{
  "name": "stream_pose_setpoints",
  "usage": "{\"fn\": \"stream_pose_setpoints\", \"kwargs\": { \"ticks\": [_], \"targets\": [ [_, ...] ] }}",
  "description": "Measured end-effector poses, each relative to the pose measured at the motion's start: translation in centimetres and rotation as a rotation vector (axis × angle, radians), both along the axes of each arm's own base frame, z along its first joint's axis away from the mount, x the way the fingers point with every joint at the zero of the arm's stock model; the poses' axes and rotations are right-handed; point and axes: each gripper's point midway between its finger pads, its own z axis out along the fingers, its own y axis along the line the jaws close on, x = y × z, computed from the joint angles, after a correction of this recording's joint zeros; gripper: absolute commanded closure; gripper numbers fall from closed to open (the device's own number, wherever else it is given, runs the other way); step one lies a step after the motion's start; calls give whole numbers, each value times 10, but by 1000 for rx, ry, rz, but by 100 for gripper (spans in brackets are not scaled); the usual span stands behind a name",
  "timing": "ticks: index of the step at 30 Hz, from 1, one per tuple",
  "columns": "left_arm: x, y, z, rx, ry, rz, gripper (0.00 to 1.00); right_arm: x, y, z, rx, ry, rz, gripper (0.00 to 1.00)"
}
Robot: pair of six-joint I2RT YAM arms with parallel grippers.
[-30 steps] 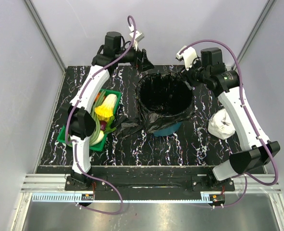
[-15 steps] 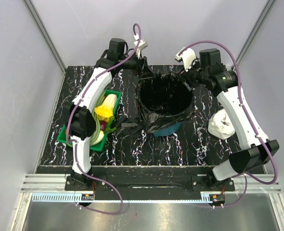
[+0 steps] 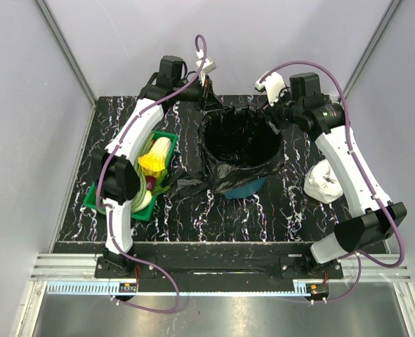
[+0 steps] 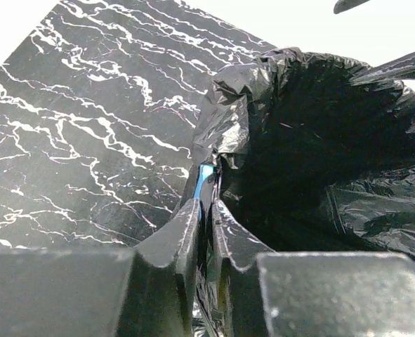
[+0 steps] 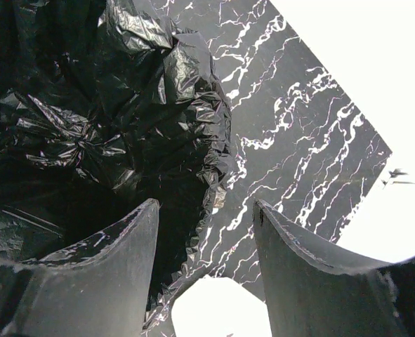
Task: Put the trash bags into the trash bin
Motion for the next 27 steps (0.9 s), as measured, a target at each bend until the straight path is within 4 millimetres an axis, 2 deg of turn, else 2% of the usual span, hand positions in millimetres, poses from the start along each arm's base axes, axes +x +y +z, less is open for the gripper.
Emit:
{"fn": "stream_pose_setpoints", "kwargs": {
  "ticks": [2, 10, 17, 27],
  "targets": [
    [-1, -1, 1, -2, 1, -5, 94, 0, 0, -1, 0, 2, 0, 38],
    [-2, -3, 7, -21, 16, -3, 100, 0, 0, -6, -1, 11, -2, 38],
    [1, -4, 20, -43, 6, 16, 100, 1, 0, -6, 1, 10, -3, 38],
    [23, 4, 15, 0, -25, 141, 100, 1, 1, -9, 1, 12, -4, 38]
  ]
}}
